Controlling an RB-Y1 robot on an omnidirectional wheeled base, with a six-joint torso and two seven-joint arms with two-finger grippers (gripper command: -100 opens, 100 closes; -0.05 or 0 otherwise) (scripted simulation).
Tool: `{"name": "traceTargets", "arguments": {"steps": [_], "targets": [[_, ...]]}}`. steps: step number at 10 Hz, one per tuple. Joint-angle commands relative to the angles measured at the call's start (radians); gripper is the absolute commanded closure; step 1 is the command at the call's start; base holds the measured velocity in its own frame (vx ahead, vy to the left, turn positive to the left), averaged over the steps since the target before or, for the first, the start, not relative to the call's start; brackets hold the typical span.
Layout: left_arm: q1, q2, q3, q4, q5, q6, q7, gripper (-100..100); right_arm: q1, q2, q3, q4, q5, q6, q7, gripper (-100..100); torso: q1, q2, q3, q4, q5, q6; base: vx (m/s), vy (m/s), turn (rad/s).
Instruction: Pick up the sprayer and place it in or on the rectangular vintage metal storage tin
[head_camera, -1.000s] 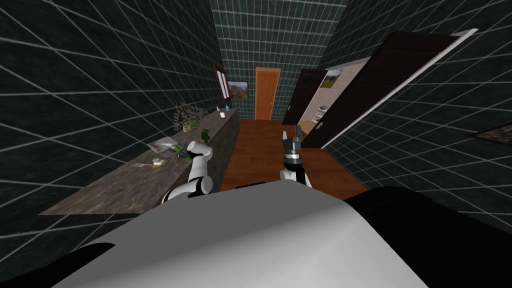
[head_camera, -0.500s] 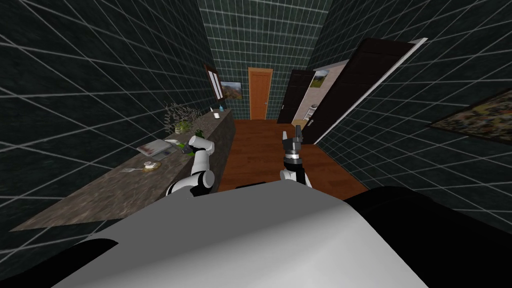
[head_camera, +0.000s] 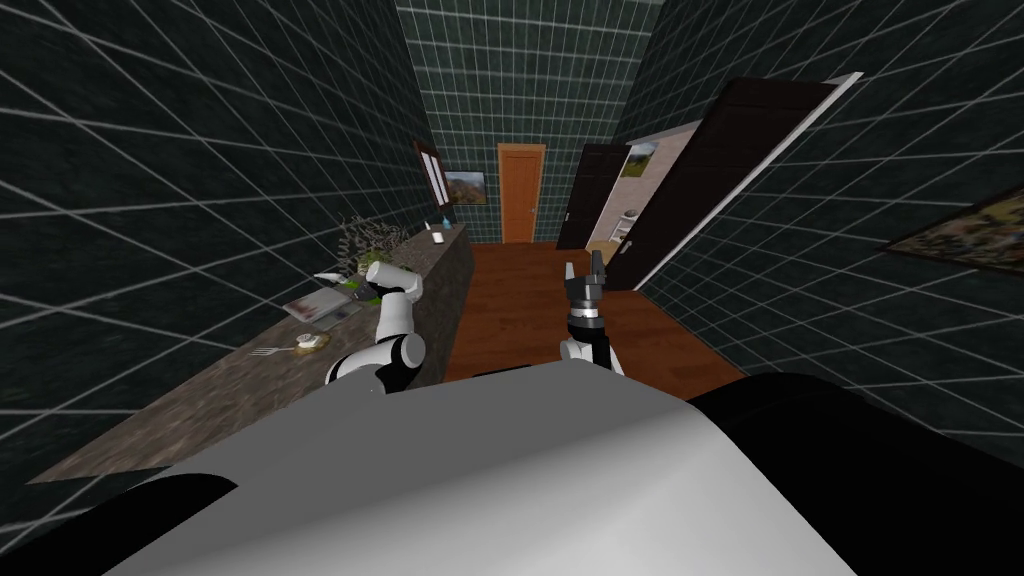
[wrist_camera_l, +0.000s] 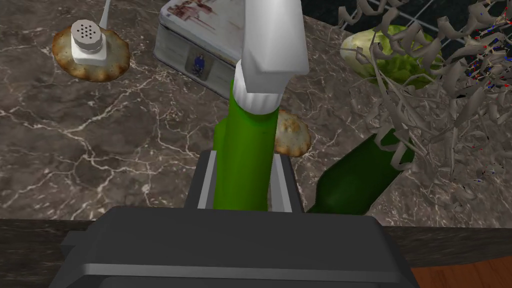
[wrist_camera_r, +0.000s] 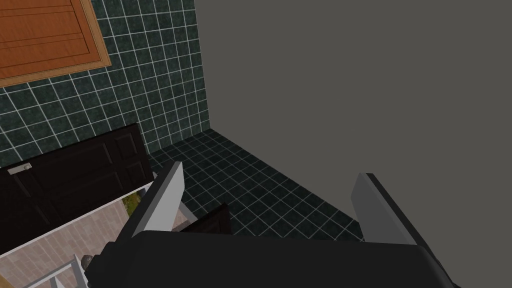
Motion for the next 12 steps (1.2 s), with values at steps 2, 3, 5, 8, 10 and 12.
{"name": "traceTargets", "arguments": {"steps": [2, 3, 5, 8, 10, 12], "targets": [[0.014, 0.027, 0.000, -0.022, 0.007, -0.008, -0.058, 100, 0.000, 0.000, 0.000, 0.000, 0.000, 0.000, 0.000, 0, 0.000, 0.000, 0.000, 0.000, 0.000, 0.000, 0.186, 0.129, 0.094], [0.019, 0.039, -0.001, -0.031, 0.009, -0.011, -0.084, 100, 0.000, 0.000, 0.000, 0.000, 0.000, 0.000, 0.000, 0, 0.000, 0.000, 0.000, 0.000, 0.000, 0.000, 0.189, 0.137, 0.106], [0.033, 0.066, -0.002, -0.052, 0.015, -0.017, -0.138, 100, 0.000, 0.000, 0.000, 0.000, 0.000, 0.000, 0.000, 0, 0.000, -0.001, -0.001, -0.001, -0.001, 0.000, 0.207, 0.130, 0.127], [0.058, 0.105, -0.005, -0.083, 0.022, -0.023, -0.225, 100, 0.000, 0.000, 0.000, 0.000, 0.000, 0.000, 0.000, 0, 0.001, -0.001, -0.001, -0.002, -0.001, 0.000, 0.208, 0.159, 0.120], [0.075, 0.129, -0.007, -0.103, 0.026, -0.026, -0.275, 100, 0.000, 0.000, 0.000, 0.000, 0.000, 0.000, 0.000, 0, 0.001, -0.003, -0.003, -0.003, -0.001, 0.000, 0.218, 0.135, 0.115], [0.089, 0.149, -0.009, -0.119, 0.029, -0.028, -0.319, 100, 0.000, 0.000, 0.000, 0.000, 0.000, 0.000, 0.000, 0, -0.001, 0.000, -0.002, -0.003, -0.002, -0.001, 0.166, 0.124, 0.107]]}}
